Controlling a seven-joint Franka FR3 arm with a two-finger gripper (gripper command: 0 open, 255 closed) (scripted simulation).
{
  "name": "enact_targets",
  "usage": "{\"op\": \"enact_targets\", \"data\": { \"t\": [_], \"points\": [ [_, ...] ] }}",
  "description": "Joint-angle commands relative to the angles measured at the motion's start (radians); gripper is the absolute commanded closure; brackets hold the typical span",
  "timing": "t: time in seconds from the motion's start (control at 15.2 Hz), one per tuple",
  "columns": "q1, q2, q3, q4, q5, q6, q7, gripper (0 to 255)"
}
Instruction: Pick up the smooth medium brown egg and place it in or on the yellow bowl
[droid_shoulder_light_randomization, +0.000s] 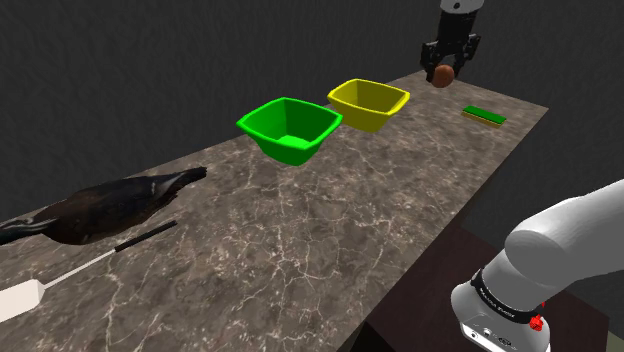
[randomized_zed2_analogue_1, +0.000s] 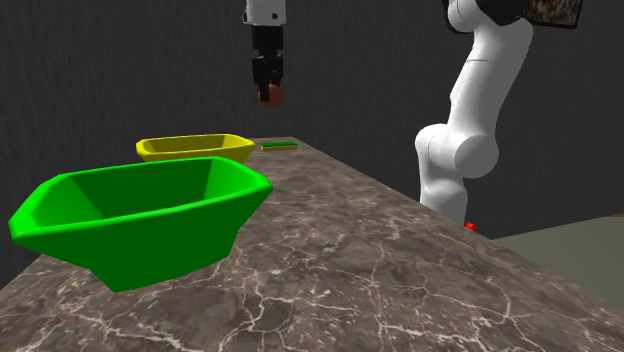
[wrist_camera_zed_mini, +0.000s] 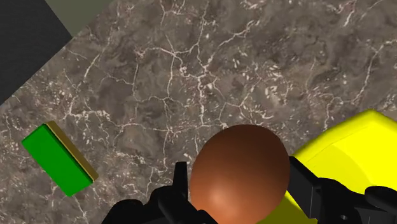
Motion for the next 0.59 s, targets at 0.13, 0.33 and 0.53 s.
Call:
{"op": "enact_targets", "data": {
  "t": [0.13, 0.33, 0.53],
  "points": [
    [0.023, 0.124, 0.037, 0.122, 0.017, -0.010, 0.054, 255],
    [0.037, 0.230, 0.059, 0.240, 0.024, -0.028, 0.086, 255],
    [0.053, 0.343, 0.077, 0.374, 0.027, -0.055, 0.115, 255]
  ]
}}
